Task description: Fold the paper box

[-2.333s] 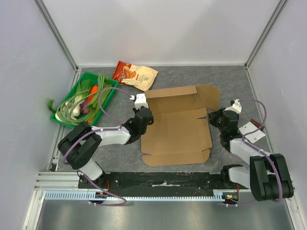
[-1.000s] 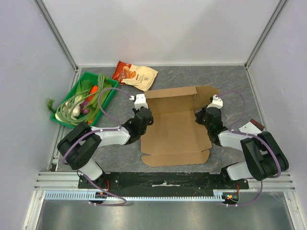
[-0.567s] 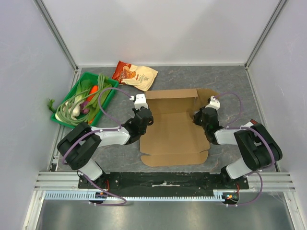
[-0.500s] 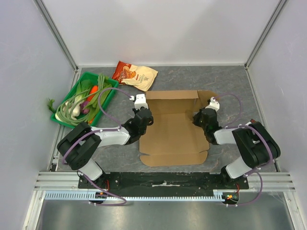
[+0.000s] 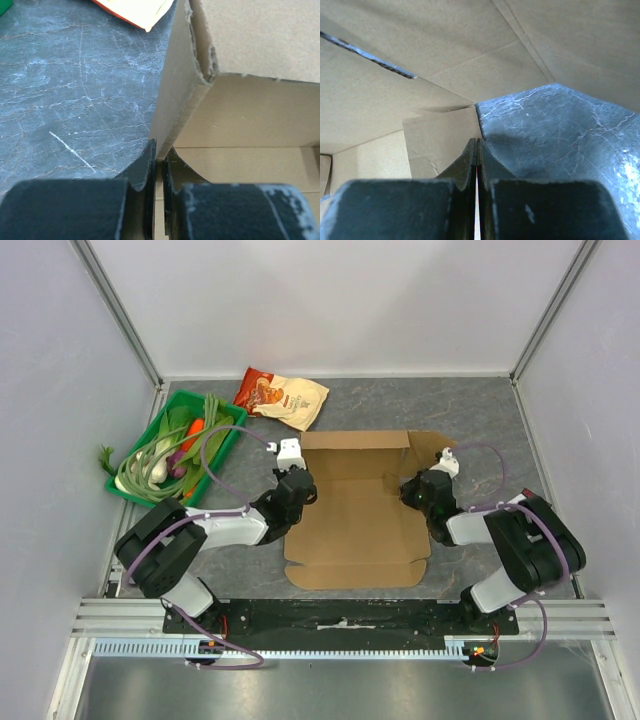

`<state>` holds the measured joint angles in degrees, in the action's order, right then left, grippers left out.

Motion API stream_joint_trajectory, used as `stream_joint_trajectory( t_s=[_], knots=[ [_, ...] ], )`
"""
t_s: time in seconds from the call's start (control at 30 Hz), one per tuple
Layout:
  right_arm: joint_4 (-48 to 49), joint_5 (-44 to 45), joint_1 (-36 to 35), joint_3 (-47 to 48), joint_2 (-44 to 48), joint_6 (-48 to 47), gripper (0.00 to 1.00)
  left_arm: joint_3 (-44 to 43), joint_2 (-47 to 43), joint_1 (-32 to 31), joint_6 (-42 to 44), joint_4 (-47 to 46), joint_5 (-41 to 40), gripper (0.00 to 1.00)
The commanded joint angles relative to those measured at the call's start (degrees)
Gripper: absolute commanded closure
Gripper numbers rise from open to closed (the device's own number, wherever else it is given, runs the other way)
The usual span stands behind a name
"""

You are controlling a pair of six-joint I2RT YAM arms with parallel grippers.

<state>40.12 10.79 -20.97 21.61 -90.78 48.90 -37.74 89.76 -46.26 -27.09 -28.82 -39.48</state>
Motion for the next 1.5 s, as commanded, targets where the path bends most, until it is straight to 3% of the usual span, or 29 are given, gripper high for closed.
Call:
stream_joint_trajectory(
  t_s=[0.0,0.07,0.13,0.2,0.23,0.33,0.37,0.4,0.53,0.57,0.67,0.73,0.83,1.0,1.07,1.23,1.47],
  knots=[
    [-15.04,-4.10,-1.18,3.87,8.93,-6.79,1.00,1.52,-2.13,-0.50,-0.42,-1.42,-1.47,0.98],
    [-28.47,-4.63,-1.09,9.31,14.72,-9.34,0.98,2.31,-2.74,-0.41,0.02,-1.42,-1.82,0.98],
    [-42.75,-6.73,-1.18,14.22,19.47,-11.71,0.86,2.75,-3.36,-0.41,0.37,-1.68,-2.35,0.98],
    [-49.49,-8.93,-1.09,15.74,23.26,-12.86,0.71,3.11,-4.24,-0.41,1.42,-1.94,-2.35,0.98],
    [-55.87,-9.72,-1.09,17.14,27.02,-13.83,0.68,3.19,-4.41,-0.50,1.95,-2.29,-2.44,0.98],
    [-67.40,-7.37,-1.09,22.40,35.37,-16.90,0.50,3.20,-4.94,-0.50,3.09,-2.12,-2.62,0.98],
    [-69.80,-3.27,-1.00,24.43,36.63,-19.78,0.41,3.28,-4.94,-0.41,3.71,-2.12,-2.88,0.98],
    [-72.17,-1.05,-0.91,26.80,37.34,-21.47,0.25,3.28,-4.94,-0.41,4.15,-2.12,-2.88,0.98],
    [-76.60,9.51,0.05,42.09,31.23,-33.23,0.12,3.55,-4.06,-0.50,6.87,-2.91,-3.58,0.98],
    [-76.42,9.86,0.31,44.12,28.93,-39.00,0.11,3.81,-4.06,-0.58,7.92,-3.08,-3.93,0.98],
    [-81.06,8.21,1.81,55.70,18.30,-43.88,0.10,5.13,-3.80,-0.58,12.75,-7.29,-4.02,0.98],
    [-84.39,-4.13,4.79,62.57,12.60,-50.20,0.07,6.53,-3.71,-0.50,16.96,-11.42,-4.55,0.98],
    [-90.36,-19.02,8.58,69.17,6.08,-58.29,0.11,8.81,-4.41,-0.59,20.92,-15.55,-2.97,0.98],
    [-92.06,-22.99,9.46,66.91,4.39,-65.33,0.24,11.80,-5.64,-0.50,21.82,-18.90,0.55,0.98],
    [-90.93,-28.53,9.46,65.85,5.26,-66.31,0.30,12.51,-5.91,-0.50,21.73,-19.17,0.81,0.98],
    [-90.66,-29.07,9.55,63.65,5.44,-67.80,0.44,12.95,-5.21,-0.41,22.08,-20.48,1.52,0.98],
    [-88.72,-27.58,9.37,59.96,5.62,-67.71,0.49,13.04,-5.20,-0.50,21.82,-21.36,2.04,0.98]
  ],
)
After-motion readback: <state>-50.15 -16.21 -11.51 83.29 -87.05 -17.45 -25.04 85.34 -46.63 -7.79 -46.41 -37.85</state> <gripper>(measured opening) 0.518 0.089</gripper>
